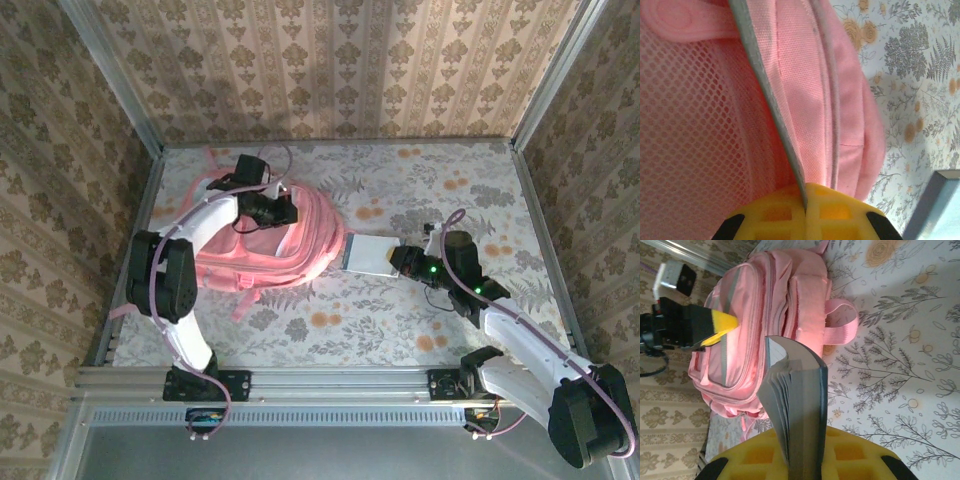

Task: Pack the student bag

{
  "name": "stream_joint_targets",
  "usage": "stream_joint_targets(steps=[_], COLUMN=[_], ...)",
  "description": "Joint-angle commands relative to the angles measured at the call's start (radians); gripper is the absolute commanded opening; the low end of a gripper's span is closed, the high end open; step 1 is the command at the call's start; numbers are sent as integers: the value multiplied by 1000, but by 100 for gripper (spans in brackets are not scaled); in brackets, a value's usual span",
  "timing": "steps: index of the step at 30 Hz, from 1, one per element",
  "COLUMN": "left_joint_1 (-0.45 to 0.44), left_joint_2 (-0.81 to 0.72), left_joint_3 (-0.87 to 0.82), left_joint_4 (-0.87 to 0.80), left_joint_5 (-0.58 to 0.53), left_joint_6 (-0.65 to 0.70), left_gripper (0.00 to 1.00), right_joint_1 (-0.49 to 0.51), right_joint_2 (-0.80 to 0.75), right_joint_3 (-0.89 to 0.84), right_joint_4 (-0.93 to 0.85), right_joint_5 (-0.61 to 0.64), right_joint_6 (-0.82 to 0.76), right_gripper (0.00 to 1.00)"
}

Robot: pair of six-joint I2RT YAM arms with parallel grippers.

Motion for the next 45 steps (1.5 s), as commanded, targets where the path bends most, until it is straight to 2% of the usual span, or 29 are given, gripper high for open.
stream_joint_targets(steps=[1,6,12,18,19,20,21,24,26,30,34,39,45], left_joint_1=[-35,-49,-66,-90,-126,-154,-179,-222,-229,-266,-335,-485,-546], left_joint_2=[-107,-225,-319,-323,-314,-302,-289,-265,-268,-290,-259,-181,-114], left_joint_3=[60,79,121,90,85,84,82,87,106,196,287,411,422], left_joint_4=[-69,-95,-127,-140,-145,-156,-164,-194,-220,-307,-355,-441,-444], left_joint_5=[24,80,178,223,224,211,186,98,43,-96,-159,-359,-434], left_joint_6=[37,17,-2,-2,5,15,21,24,36,95,107,159,150], left_gripper=[0,0,0,0,0,0,4,33,45,60,65,66,65], right_joint_1=[-10,-15,-15,1,3,8,10,22,30,48,76,94,104], right_joint_2=[-29,-30,33,92,99,105,109,114,102,81,79,81,82], right_joint_3=[57,72,69,106,113,117,121,145,155,156,166,176,186], right_joint_4=[-40,-54,62,171,191,224,255,308,310,327,325,324,332], right_joint_5=[78,107,30,-43,-48,-55,-61,-84,-81,-87,-76,-62,-59], right_joint_6=[-17,-8,75,198,217,248,280,347,366,397,401,405,413], right_gripper=[0,0,0,0,0,0,0,0,0,0,0,0,0])
